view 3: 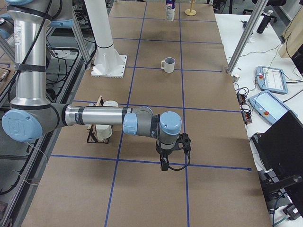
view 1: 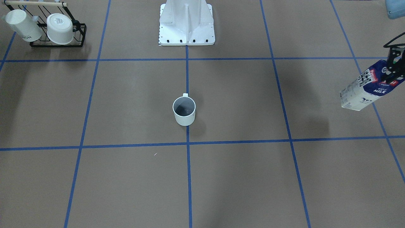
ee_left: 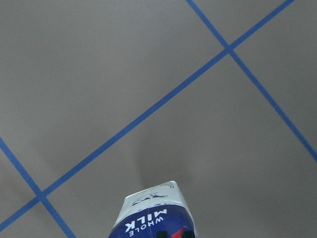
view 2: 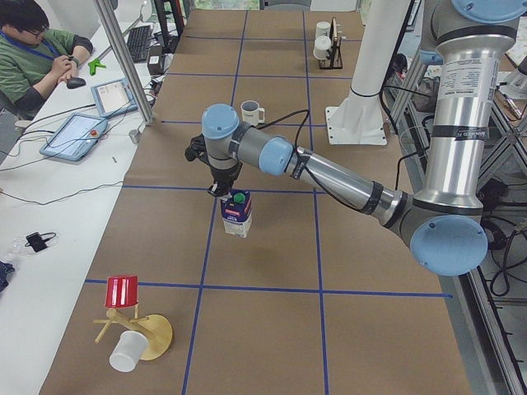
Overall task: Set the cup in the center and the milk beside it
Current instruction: 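Carry the Pascual milk carton with the left gripper beside the mug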
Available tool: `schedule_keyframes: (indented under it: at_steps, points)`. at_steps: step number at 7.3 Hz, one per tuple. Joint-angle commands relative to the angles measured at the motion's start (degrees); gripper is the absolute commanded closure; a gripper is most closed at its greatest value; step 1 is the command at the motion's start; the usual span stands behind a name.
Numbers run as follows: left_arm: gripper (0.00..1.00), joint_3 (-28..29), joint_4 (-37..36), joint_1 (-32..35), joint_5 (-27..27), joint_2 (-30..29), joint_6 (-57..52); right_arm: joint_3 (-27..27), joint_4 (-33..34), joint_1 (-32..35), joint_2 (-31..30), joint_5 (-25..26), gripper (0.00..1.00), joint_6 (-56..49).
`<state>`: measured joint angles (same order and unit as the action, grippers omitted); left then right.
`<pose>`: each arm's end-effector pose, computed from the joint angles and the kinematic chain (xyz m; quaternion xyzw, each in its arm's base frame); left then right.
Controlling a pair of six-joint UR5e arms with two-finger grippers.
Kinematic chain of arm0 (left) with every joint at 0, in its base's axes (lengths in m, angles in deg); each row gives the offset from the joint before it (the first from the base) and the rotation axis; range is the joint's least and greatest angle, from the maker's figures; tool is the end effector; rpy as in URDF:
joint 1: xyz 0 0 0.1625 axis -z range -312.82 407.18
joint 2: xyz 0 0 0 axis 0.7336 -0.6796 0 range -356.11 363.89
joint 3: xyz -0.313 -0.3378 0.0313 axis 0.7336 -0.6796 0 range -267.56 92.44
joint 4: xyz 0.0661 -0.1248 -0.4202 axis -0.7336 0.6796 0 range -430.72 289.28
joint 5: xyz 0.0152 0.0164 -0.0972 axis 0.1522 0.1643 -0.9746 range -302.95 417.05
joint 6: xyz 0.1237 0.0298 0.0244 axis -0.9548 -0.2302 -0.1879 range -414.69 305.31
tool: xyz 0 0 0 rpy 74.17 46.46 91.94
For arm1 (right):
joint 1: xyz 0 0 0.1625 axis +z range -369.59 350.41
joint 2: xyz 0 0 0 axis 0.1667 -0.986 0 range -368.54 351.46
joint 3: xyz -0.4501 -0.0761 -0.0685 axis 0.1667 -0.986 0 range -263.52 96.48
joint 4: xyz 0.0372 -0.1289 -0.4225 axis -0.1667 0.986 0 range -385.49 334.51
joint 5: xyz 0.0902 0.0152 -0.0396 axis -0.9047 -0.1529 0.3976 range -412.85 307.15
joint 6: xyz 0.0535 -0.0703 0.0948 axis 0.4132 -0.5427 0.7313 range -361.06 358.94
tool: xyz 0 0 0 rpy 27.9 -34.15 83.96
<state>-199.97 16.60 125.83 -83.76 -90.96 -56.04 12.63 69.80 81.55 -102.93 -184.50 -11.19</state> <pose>0.0740 -0.5355 0.4618 0.1551 0.4343 0.1884 0.8671 0.0569 -0.4796 0.7125 0.0063 -0.3564 -0.0622 0.9322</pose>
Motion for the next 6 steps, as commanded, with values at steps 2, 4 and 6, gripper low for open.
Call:
schedule_keyframes:
  at_steps: [2,4,6]
  points:
    - [1.00,-3.1,-0.5,-12.1,6.4,-9.2,24.2,0.0,0.0,0.0,0.0,-0.2,0.00,0.0]
    - [1.00,-2.5,-4.7,-22.4,13.0,-18.5,37.3,0.0,0.1,0.0,0.0,-0.2,0.00,-0.1]
    - [1.00,1.3,-15.5,-32.1,22.6,-32.2,43.1,0.0,0.1,0.0,0.0,-0.1,0.00,0.0]
